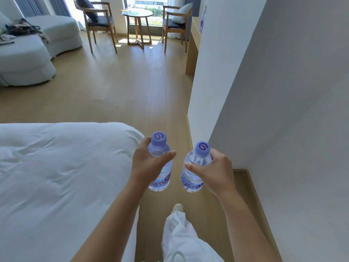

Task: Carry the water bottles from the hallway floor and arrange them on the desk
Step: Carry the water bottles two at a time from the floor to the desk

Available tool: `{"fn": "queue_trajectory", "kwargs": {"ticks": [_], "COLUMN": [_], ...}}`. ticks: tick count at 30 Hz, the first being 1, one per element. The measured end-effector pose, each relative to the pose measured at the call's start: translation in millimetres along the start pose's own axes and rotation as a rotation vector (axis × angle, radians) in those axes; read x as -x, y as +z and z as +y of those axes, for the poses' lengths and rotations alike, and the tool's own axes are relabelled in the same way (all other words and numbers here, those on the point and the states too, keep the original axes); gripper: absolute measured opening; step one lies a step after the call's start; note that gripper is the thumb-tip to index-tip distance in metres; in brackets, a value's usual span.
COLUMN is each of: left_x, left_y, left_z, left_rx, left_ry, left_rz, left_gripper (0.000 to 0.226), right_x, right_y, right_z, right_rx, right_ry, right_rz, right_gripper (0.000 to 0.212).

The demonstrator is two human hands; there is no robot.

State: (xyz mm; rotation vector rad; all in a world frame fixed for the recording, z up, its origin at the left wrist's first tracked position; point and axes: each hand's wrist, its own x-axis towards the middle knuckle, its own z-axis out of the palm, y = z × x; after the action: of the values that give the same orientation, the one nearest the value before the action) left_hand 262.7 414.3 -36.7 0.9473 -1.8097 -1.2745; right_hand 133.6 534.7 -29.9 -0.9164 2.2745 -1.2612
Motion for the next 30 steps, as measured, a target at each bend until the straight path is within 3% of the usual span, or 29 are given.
{"fn": "queue_trajectory", "kwargs": {"ticks": [15, 30], "left_x": [-292, -635], "left_y": [77, 76], "left_z": [-12, -59], "left_rx": [0.009, 0.007], "left_ry": [-0.074, -0.122], "left_rz": [0.025, -0.061], "left_gripper": [0.027, 0.029], "right_x": [-314, -619], "right_y": [7, 102], "right_z": [-23, -89], "right_rx": [0.023, 0.033], "right_ry": [-0.049, -0.025], "right_rz": [-0.002, 0.085], "right_gripper": [0.031, 0.030]}}
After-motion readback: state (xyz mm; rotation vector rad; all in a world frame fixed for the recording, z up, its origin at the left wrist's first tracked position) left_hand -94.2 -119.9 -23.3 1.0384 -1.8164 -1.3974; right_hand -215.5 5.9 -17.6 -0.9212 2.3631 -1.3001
